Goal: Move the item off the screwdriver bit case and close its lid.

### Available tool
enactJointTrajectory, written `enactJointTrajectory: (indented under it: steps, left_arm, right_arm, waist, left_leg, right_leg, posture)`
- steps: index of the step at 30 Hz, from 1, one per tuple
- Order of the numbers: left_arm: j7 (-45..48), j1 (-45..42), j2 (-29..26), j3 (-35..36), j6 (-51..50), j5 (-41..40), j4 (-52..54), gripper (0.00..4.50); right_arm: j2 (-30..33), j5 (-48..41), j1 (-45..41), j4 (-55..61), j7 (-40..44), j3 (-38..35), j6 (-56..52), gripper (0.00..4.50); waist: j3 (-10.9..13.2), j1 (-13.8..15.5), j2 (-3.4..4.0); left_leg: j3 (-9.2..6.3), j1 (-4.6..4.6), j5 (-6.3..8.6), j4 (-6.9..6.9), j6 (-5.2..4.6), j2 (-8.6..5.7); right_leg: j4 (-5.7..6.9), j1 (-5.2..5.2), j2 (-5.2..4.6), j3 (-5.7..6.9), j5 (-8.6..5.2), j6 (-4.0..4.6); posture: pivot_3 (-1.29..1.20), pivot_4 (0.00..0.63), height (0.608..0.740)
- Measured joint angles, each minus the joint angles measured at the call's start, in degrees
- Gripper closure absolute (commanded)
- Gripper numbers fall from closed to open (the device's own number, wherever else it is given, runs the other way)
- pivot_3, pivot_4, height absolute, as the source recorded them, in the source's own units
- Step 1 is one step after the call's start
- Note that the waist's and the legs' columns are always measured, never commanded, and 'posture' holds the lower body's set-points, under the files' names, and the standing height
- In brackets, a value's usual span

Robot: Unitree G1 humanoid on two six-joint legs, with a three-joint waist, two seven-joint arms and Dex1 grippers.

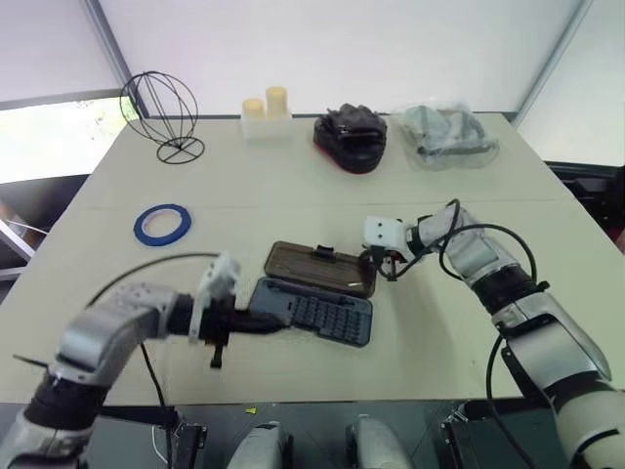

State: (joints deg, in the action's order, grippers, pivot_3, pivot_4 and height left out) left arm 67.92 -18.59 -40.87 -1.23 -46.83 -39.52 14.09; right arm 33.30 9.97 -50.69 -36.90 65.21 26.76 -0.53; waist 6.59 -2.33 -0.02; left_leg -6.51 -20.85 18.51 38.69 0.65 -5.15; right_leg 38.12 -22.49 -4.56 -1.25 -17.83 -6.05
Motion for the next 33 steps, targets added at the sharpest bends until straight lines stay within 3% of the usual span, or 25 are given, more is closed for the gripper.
enactJointTrajectory:
  steps: [3,9,15,23,33]
  left_arm:
    - [-0.8,-2.2,1.0,-1.1,2.5,2.1,-2.6,4.5]
    - [1.3,-0.6,-0.7,-9.2,16.4,14.5,-8.3,4.5]
    - [2.8,0.1,0.0,-11.6,26.1,20.7,-13.4,4.5]
    - [2.4,-0.9,4.0,-11.0,25.8,20.0,-14.9,4.5]
    - [2.1,-1.2,2.1,-13.1,30.7,25.5,-14.5,4.5]
  right_arm:
    - [0.0,0.8,-0.2,-1.2,-0.3,0.0,3.6,4.46]
    - [0.0,1.4,-0.5,-2.9,-0.4,-0.4,7.4,4.46]
    - [-0.1,1.8,-0.9,-4.4,-0.2,-0.5,10.1,4.46]
    - [-0.1,2.3,-1.1,-5.6,0.0,-1.1,14.3,4.46]
    - [-0.3,2.3,0.0,-5.3,0.4,-2.7,15.2,4.46]
  waist:
    - [0.0,-0.1,-0.02]
    - [0.0,0.0,0.01]
    - [0.1,0.1,0.0]
    - [0.1,0.0,0.01]
    - [0.2,0.0,0.01]
  left_leg:
    - [0.0,0.0,-0.01,-0.09,0.01,0.0]
    - [0.01,0.0,-0.02,-0.24,0.03,0.0]
    - [0.01,0.01,-0.04,-0.37,0.06,-0.01]
    - [0.01,-0.03,-0.04,-0.48,0.06,0.0]
    - [0.01,-0.04,-0.04,-0.56,0.06,0.0]
  right_leg:
    - [-0.03,-0.03,0.0,0.0,0.0,0.0]
    - [-0.12,-0.06,-0.01,-0.01,0.0,0.0]
    - [-0.16,-0.09,-0.02,-0.02,0.0,0.0]
    - [-0.16,-0.21,-0.02,-0.01,0.0,0.0]
    - [-0.16,-0.23,-0.02,-0.01,0.0,0.0]
  posture:
    - [0.0,0.15,0.74]
    - [0.0,0.15,0.74]
    - [0.0,0.15,0.74]
    - [0.0,0.15,0.74]
    - [0.0,0.15,0.74]
